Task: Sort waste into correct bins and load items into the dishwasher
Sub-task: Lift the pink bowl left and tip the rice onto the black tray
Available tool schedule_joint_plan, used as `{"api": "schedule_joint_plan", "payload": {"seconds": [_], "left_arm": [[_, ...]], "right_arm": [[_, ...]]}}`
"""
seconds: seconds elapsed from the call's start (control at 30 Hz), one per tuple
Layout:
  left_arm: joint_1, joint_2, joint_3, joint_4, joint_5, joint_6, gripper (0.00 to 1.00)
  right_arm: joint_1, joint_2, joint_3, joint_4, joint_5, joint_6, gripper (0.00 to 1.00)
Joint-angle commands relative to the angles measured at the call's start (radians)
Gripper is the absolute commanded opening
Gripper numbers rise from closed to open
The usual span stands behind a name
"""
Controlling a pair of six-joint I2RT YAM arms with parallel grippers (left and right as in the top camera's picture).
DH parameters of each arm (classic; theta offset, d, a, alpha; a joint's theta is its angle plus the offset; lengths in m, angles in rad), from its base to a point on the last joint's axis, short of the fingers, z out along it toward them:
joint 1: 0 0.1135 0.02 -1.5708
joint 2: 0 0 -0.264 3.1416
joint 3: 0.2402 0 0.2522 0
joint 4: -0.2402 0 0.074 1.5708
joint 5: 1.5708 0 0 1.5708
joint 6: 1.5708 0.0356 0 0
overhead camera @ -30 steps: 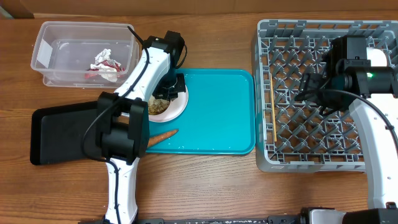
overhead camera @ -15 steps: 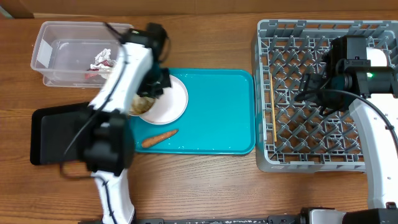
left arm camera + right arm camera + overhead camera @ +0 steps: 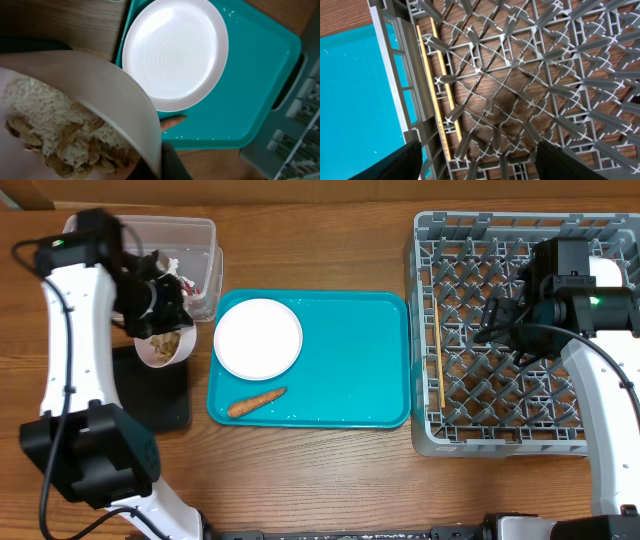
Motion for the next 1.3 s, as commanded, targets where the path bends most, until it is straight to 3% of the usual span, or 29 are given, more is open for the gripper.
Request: {"api": "schedule_joint_plan", "payload": {"seconds": [0.0, 0.27, 0.5, 0.77, 1.27], "left_arm": [[0.078, 0.002, -0.06, 0.024, 0.175, 0.166, 0.04], [0.233, 0.002, -0.303, 0.198, 0.386, 0.274, 0.04], [0.354, 0.002, -0.416, 0.235, 0.586, 0.408, 0.04], [0.475, 0.014, -0.515, 0.28, 0.823, 0.402, 0.04], [0.562, 0.187, -0.55, 0.238, 0.991, 0.319, 0.04]], "right_arm": [[-0.003, 0.0, 0.013, 0.002, 0.002, -0.001, 0.75], [-0.003, 0.0, 0.013, 0.002, 0.002, -0.005, 0.75], [-0.003, 0.0, 0.013, 0.002, 0.002, -0.004, 0.75], [-0.003, 0.0, 0.013, 0.0, 0.002, -0.004, 0.75], [-0.003, 0.0, 0.013, -0.01, 0.002, -0.004, 0.75]]}}
